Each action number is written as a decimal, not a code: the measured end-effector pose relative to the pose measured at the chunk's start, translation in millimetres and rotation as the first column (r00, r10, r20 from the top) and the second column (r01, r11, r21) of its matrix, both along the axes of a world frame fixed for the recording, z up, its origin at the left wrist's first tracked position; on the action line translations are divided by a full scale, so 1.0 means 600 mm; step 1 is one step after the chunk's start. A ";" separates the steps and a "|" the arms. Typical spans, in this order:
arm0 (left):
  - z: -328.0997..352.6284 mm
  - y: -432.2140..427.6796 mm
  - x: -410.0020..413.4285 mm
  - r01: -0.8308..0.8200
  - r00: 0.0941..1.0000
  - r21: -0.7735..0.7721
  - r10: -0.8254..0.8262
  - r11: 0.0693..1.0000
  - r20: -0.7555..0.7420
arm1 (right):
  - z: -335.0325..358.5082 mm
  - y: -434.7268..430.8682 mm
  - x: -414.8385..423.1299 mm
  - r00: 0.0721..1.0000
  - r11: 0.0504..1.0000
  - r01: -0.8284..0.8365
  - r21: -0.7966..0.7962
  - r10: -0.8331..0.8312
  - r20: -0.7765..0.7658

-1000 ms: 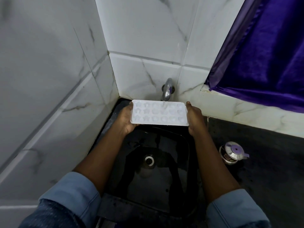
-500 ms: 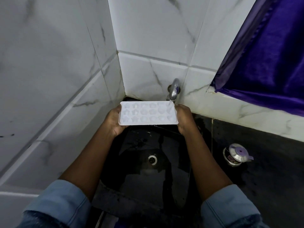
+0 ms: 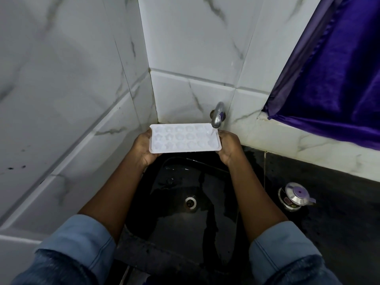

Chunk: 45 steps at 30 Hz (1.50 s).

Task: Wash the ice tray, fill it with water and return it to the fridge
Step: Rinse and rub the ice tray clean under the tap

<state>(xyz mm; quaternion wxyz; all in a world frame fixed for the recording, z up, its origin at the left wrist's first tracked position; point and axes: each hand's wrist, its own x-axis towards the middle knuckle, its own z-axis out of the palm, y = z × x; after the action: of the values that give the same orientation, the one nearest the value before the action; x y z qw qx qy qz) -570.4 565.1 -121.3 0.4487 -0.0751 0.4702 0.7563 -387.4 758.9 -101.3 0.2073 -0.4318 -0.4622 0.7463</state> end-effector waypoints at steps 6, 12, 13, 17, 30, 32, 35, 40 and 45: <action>0.003 0.027 -0.005 -0.011 1.000 -0.041 0.011 0.999 -0.008 | 0.003 0.017 0.005 0.999 0.999 0.045 -0.002 -0.044 0.031; 0.011 0.055 0.014 0.017 1.000 -0.053 -0.018 0.998 -0.006 | 0.002 0.030 0.030 0.995 0.996 0.089 0.007 -0.089 0.033; 0.013 0.061 0.021 0.020 1.000 -0.054 -0.020 0.998 -0.010 | 0.002 0.034 0.036 0.994 0.995 0.101 0.008 -0.102 0.035; 0.015 0.086 0.043 0.031 0.999 -0.049 -0.033 0.998 -0.027 | 0.006 0.054 0.061 0.989 0.989 0.145 0.020 -0.146 0.035; 0.020 0.171 0.090 0.162 0.987 -0.041 -0.162 0.986 0.014 | 0.018 0.110 0.145 0.966 0.968 0.229 0.101 -0.239 0.101; 0.021 0.179 0.096 0.177 0.984 -0.035 -0.177 0.984 0.014 | 0.017 0.115 0.155 0.965 0.967 0.239 0.089 -0.247 0.094; 0.018 0.190 0.101 0.200 0.980 -0.043 -0.200 0.979 -0.010 | 0.014 0.122 0.166 0.959 0.963 0.258 0.080 -0.266 0.100; 0.017 0.200 0.113 0.244 0.970 -0.011 -0.244 0.970 -0.004 | 0.010 0.125 0.186 0.954 0.954 0.285 0.090 -0.292 0.072; 0.008 0.206 0.125 0.288 0.957 -0.024 -0.288 0.957 -0.025 | 0.001 0.129 0.203 0.947 0.947 0.312 0.076 -0.316 0.055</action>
<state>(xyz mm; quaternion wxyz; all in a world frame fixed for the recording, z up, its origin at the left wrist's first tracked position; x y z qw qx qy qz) -495.2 688.8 -116.2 0.5466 0.0003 0.4900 0.6791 -265.9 836.1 -100.6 0.3223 -0.5173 -0.4188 0.6732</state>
